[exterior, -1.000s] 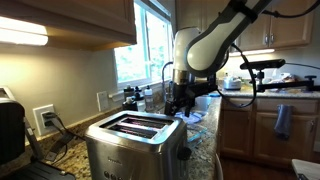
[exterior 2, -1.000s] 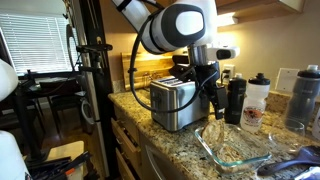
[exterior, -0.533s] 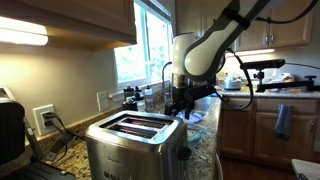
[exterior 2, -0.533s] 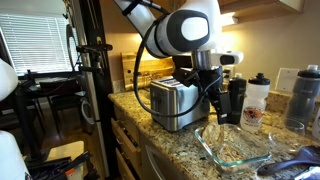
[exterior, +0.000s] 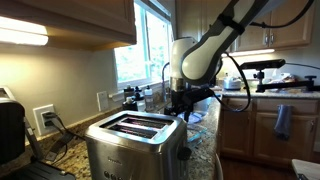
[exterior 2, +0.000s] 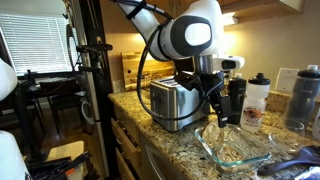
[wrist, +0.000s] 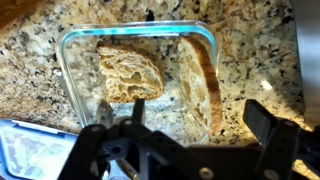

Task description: Put the left slice of bread into the left compartment of the toaster

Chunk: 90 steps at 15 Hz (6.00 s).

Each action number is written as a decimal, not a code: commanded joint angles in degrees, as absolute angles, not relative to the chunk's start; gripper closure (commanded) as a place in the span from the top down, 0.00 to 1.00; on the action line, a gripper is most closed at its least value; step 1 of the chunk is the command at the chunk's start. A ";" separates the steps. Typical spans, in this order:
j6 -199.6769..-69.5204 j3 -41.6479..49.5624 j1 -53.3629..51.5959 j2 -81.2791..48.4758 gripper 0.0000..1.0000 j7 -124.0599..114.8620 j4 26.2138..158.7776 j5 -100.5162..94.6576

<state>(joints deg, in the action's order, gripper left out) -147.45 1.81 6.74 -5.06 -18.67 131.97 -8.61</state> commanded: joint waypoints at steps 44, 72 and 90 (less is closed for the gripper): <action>-145.63 3.06 2.18 4.63 0.08 -19.09 135.58 -10.41; -138.57 -2.71 0.71 32.60 0.08 -11.48 143.91 -4.74; -137.62 -3.94 -5.65 30.66 0.08 -4.42 140.95 1.97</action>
<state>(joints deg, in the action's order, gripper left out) -139.86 -3.88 -4.42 30.32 -6.31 142.08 0.27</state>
